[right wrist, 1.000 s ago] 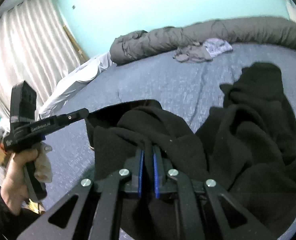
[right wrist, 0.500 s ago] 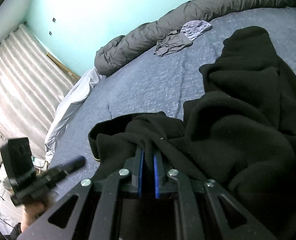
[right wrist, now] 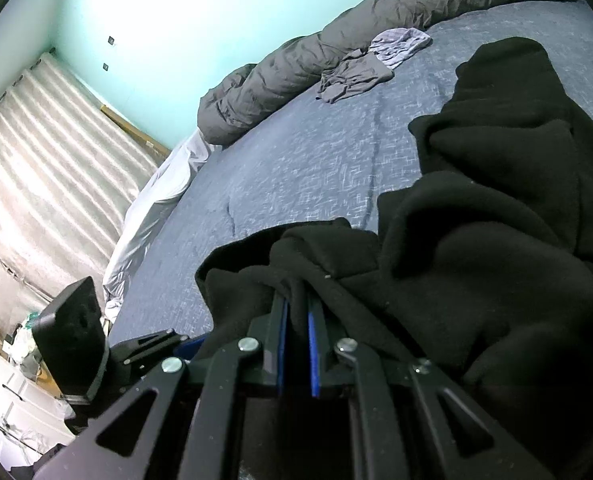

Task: Fold clothes

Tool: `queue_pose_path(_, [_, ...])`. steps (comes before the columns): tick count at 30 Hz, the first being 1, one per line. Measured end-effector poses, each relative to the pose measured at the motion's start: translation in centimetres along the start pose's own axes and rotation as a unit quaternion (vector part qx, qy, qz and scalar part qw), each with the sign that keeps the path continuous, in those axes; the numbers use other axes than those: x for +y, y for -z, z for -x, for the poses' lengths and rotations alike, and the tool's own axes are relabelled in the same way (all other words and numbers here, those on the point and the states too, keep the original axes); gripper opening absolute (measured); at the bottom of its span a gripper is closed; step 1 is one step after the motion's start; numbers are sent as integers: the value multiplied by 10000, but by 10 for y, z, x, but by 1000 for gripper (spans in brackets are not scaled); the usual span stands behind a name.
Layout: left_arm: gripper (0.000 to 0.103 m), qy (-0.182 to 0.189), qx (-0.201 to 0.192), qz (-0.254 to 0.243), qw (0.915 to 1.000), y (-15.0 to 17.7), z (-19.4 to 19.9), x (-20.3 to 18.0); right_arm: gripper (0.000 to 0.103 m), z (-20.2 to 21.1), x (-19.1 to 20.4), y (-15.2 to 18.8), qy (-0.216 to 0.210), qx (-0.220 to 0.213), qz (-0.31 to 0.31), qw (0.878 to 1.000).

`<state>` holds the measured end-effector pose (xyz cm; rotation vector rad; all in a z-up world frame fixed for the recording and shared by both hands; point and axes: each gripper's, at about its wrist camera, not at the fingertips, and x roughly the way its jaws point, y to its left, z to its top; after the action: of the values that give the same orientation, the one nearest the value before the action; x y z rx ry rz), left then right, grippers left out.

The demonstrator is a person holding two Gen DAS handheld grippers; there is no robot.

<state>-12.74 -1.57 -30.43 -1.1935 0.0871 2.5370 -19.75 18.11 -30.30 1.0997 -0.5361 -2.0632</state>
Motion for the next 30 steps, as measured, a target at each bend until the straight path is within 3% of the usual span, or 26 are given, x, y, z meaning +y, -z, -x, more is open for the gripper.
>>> queue_pose_path(1, [8, -44, -6, -51, 10000, 0, -1, -1, 8, 0, 0, 0, -2, -1, -5, 10000])
queue_pose_path(9, [9, -355, -300, -255, 9986, -6, 13, -7, 8, 1, -1, 1, 8, -2, 11, 10000])
queue_pose_path(13, [22, -300, -419, -247, 9984, -10, 21, -6, 8, 1, -1, 2, 0, 6, -4, 10000])
queue_pose_path(21, [25, -80, -264, -311, 9991, -11, 11, -8, 8, 1, -1, 0, -15, 17, -34, 10000])
queue_pose_path(30, [43, -160, -93, -656, 9977, -13, -9, -11, 8, 0, -2, 0, -59, 83, -20, 9999])
